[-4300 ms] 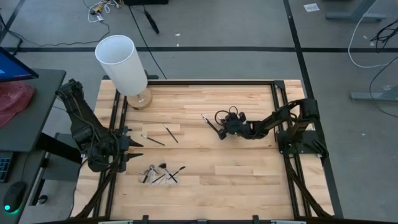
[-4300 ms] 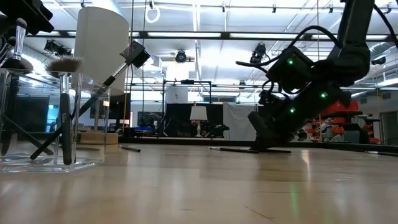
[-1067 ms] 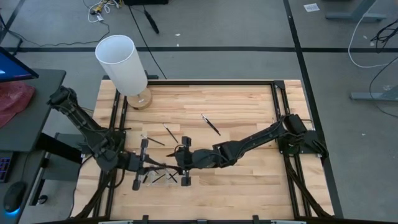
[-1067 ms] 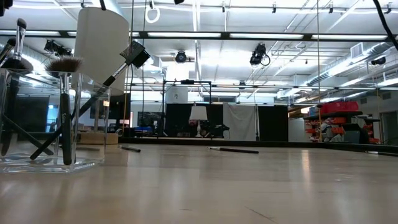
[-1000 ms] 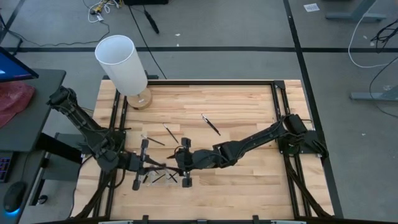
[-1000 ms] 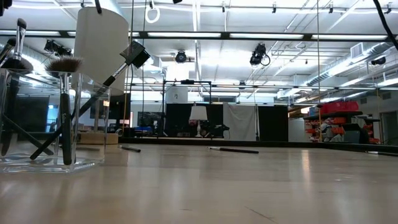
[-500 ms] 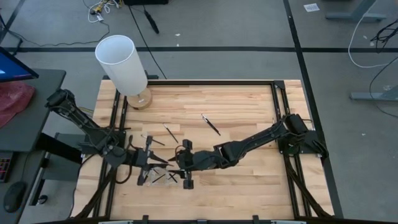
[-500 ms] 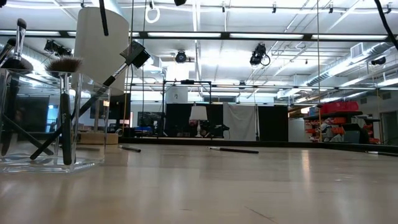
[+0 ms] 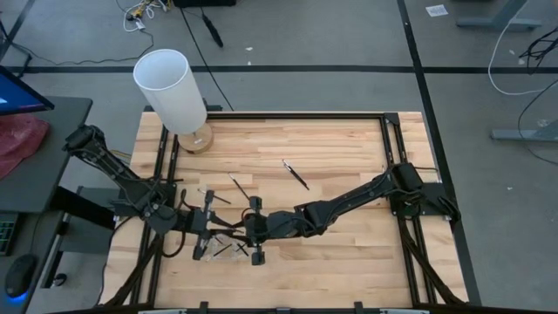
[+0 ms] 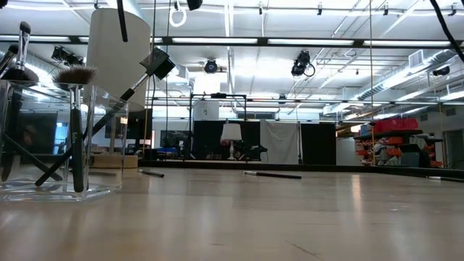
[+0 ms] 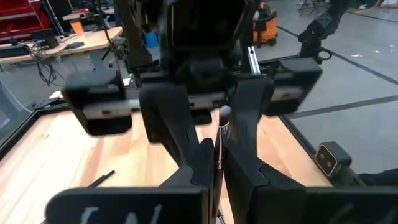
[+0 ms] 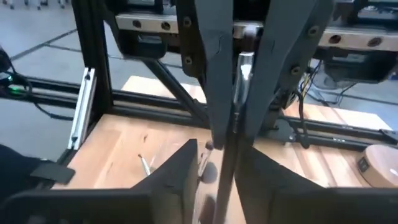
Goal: Put items in baskets/containers
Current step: Put the eyeshadow brush into the transparent organizer
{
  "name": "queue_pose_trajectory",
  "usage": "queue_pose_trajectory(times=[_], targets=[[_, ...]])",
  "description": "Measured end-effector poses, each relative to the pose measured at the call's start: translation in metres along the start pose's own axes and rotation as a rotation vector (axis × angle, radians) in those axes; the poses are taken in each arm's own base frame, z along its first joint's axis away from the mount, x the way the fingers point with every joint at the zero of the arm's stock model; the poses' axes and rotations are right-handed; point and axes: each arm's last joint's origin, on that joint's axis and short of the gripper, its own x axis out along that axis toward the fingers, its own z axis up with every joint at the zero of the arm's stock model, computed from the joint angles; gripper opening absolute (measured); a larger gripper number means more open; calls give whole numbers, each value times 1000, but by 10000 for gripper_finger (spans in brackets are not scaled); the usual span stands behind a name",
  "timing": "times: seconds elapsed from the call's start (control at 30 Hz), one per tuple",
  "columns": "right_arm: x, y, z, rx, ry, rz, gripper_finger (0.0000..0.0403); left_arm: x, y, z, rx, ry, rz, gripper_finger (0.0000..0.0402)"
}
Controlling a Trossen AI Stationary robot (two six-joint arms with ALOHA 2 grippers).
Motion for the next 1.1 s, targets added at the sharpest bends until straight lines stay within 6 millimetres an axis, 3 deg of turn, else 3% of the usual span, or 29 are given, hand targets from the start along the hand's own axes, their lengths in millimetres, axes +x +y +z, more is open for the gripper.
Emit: queue_pose_trajectory(times=[0.37, 0.53, 0.8, 1.1], targets=[[1, 3, -2, 3, -4, -24, 12, -1, -1, 1, -2, -6, -9, 33], [1, 5, -3, 52, -46, 5, 14, -9, -5, 3, -6, -24, -37, 86], [-2, 8, -35, 188, -240, 73, 12, -46, 9, 14, -75, -58, -98, 180], [14, 15, -72, 242, -239, 112, 11, -72, 19, -3, -212, 106, -134, 180]])
